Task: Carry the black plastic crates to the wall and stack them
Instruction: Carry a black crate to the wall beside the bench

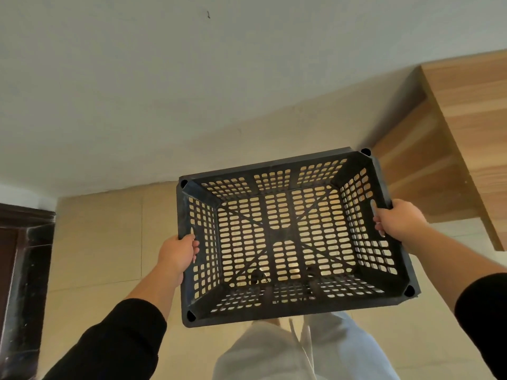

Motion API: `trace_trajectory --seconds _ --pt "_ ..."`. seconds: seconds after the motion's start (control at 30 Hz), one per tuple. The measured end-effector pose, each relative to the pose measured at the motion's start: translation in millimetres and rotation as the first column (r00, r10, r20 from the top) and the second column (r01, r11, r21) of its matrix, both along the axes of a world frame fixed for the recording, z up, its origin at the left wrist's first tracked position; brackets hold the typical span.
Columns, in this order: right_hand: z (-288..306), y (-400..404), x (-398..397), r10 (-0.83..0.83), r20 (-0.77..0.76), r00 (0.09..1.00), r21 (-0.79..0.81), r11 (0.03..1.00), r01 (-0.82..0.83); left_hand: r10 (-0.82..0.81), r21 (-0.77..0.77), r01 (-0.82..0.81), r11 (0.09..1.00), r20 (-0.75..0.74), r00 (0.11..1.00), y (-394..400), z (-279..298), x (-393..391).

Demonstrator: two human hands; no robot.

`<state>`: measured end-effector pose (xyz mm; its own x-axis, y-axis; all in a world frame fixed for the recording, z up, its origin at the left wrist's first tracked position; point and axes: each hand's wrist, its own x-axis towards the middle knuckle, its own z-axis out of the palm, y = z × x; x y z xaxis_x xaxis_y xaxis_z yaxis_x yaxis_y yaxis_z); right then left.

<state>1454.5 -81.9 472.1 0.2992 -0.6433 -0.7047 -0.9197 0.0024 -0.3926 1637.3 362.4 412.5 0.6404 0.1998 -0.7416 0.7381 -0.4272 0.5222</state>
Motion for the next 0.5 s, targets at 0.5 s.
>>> trace_trajectory --seconds 0.5 --pt "-152 -82 91 0.053 -0.060 0.997 0.045 0.998 -0.050 0.023 0.148 -0.015 0.989 -0.052 0.998 -90 -118 56"
